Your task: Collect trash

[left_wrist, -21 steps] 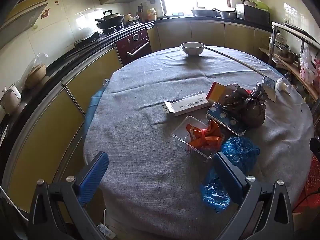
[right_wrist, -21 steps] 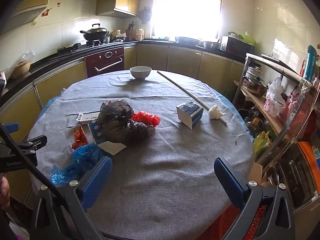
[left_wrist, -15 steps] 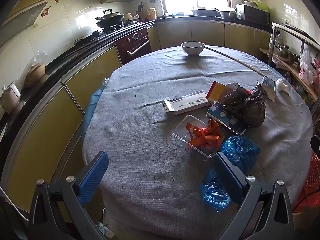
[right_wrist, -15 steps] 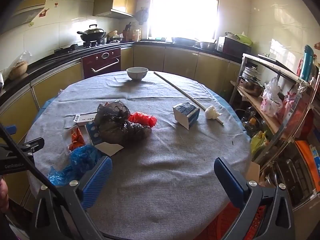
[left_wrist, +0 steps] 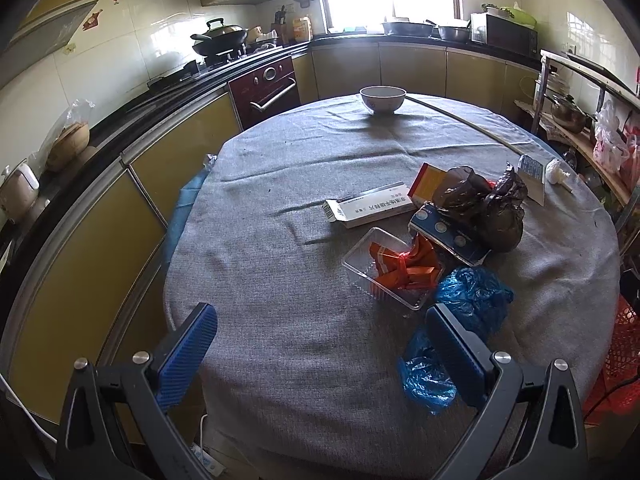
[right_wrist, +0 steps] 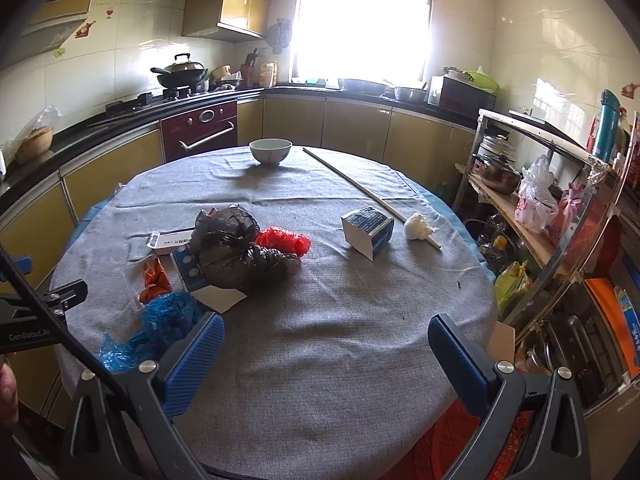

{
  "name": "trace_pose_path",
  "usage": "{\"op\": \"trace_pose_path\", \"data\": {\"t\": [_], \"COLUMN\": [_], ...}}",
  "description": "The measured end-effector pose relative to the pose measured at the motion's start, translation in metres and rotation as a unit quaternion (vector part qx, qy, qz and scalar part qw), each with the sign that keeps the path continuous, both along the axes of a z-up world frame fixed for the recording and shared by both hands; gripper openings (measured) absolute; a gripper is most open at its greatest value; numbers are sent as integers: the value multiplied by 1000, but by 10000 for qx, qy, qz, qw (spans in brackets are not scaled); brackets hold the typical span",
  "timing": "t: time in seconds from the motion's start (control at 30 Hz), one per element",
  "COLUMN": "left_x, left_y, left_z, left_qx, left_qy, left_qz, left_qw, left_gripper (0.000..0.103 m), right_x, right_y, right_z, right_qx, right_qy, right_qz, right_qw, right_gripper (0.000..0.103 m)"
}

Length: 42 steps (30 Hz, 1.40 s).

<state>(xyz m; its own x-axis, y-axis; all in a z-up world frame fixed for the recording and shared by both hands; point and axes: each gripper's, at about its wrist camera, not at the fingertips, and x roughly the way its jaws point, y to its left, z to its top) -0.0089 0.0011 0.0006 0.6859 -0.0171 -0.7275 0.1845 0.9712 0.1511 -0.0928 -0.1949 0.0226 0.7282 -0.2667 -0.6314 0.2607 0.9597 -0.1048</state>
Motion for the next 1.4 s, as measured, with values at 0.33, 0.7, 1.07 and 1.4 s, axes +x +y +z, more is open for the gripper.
{"op": "trace_pose_path", "data": {"t": [0.33, 0.7, 1.07, 1.4], "left_x": [-13, -31, -45, -28], "left_y": [3, 6, 10, 14], "left_z": [8, 17, 21, -6], "left_qx": [-46, -216, -363, -634], "left_qy": [-118, -79, -119, 448], "left_qz": [-102, -160, -229, -393], "left_qw": [9999, 9996, 9990, 9962], "left_gripper": [103, 103, 103, 103], "right_x": [-16, -33, -47, -21], "right_y": [4, 8, 13, -4], "right_z": [7, 14, 16, 7], "right_qx": [-35, -2, -17, 660], "right_qy": [-163, -248, -366, -190], "right_qz": [-57, -76, -71, 112], "right_qw": [9998, 9997, 9993, 9976], "right_gripper": [103, 103, 103, 103]}}
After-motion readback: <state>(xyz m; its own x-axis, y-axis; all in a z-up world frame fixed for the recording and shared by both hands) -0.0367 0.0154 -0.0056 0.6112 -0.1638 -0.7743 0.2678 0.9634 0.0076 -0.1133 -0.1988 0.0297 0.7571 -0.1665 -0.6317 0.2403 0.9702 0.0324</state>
